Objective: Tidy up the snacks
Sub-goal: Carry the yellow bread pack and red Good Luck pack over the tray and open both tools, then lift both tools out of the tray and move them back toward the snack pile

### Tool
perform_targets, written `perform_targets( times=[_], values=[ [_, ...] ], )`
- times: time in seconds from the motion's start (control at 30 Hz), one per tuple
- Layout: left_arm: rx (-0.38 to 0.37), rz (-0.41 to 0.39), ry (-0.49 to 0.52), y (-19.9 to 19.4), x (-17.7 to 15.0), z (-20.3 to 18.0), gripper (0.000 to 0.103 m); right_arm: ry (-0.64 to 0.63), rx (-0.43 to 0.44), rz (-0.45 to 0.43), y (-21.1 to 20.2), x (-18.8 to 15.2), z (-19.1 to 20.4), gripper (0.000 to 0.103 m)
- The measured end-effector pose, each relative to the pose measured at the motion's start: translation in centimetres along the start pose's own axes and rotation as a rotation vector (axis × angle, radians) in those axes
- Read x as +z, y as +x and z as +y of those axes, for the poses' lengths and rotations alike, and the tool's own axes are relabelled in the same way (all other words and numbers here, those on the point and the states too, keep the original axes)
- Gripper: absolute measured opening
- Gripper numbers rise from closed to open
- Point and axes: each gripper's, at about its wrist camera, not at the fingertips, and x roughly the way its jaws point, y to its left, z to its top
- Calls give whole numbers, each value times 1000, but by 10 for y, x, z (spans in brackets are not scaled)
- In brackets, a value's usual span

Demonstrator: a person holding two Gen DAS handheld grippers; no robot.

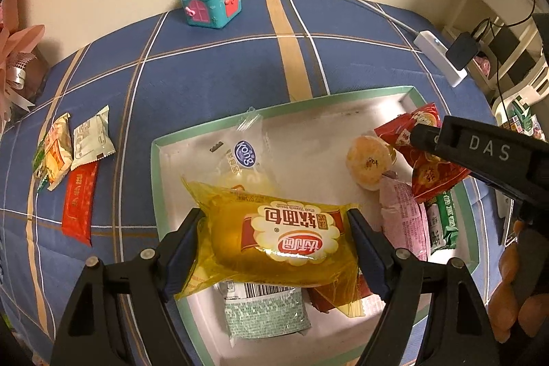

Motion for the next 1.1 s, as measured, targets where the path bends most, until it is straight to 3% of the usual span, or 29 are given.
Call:
perform_targets(
  times=[0.1, 0.23, 0.73, 0.87, 0.97, 1.03, 1.1],
  values=[
    [-12, 9, -4, -1, -1, 0, 83, -6, -12, 7, 0, -1, 1, 58],
    [-19, -2, -3, -6, 0, -2, 86, -30, -47, 26, 3, -5, 4, 69],
    [-48, -35, -92, -24, -4, 30, 89, -98, -79, 1, -15, -23, 20, 72],
    [-26, -57, -135, -30, -8, 45, 90, -101, -76, -26, -23, -26, 22, 72],
    [15, -69, -169, -32, -12, 58, 91, -115, -84, -26, -25, -33, 23, 84],
    [53, -65, -191, -30, -15, 69, 102, -128, -93, -14, -23, -38, 25, 85],
    [76, -60, -213, -28, -18, 77, 102, -142, -98, -4, -22, -44, 27, 85]
  ],
)
